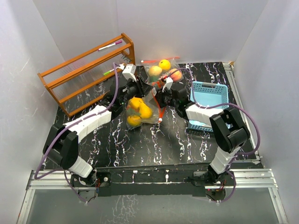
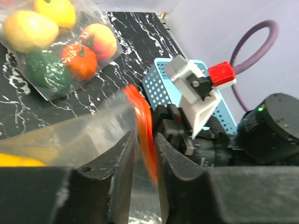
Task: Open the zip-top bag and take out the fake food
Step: Pick up the fake fruit from the zipper food storage bag.
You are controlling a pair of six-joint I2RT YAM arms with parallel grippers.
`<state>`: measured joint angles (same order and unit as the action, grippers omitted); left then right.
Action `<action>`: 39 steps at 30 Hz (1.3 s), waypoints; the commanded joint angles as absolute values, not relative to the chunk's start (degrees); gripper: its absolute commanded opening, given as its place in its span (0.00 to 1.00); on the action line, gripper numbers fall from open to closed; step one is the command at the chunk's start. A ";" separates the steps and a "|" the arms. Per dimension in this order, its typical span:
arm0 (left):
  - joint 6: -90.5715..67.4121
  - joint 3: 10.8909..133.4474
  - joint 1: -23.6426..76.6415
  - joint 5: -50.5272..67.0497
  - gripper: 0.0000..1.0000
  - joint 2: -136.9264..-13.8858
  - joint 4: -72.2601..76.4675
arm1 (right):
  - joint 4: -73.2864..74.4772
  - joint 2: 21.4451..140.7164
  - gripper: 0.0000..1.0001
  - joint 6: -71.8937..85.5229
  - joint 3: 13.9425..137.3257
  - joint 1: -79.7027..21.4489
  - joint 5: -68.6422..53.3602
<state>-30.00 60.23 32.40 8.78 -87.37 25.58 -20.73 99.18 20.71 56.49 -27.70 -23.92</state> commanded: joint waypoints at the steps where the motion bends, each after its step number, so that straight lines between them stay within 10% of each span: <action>1: -29.03 61.75 32.73 10.14 0.37 -85.40 24.37 | -28.79 99.66 0.09 21.76 55.81 -27.62 -23.84; 4: -26.72 59.83 32.57 4.12 0.58 -81.91 19.48 | -31.99 102.55 0.11 23.14 54.89 -27.38 -25.38; 10: -29.32 49.26 29.43 -3.55 0.65 -74.18 18.77 | -39.22 106.11 0.12 27.95 52.79 -25.41 -31.66; 12: -30.40 47.55 28.16 -3.95 0.53 -74.62 18.48 | -40.49 106.77 0.14 28.33 52.49 -25.30 -32.33; 16: -32.80 44.51 26.73 -2.86 0.00 -78.05 19.96 | -42.25 108.26 0.31 29.08 52.65 -25.36 -34.40; 21: -33.87 42.29 25.76 -1.53 0.00 -84.84 24.63 | -42.06 109.71 0.69 28.21 52.82 -25.38 -34.09; 25: -34.06 41.85 25.57 -0.20 0.00 -89.34 27.11 | -41.95 112.19 0.77 27.93 53.59 -25.53 -34.42; 33: -35.23 40.63 25.60 3.49 0.00 -93.39 31.54 | -39.87 117.00 0.78 26.53 56.00 -26.97 -34.36; 39: -34.70 40.61 25.53 3.15 0.00 -94.18 31.56 | -40.45 115.42 0.29 27.46 55.17 -26.93 -34.40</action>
<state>-34.76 40.69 25.61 2.11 -94.32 30.41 -39.11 116.44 28.21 54.33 -26.61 -34.65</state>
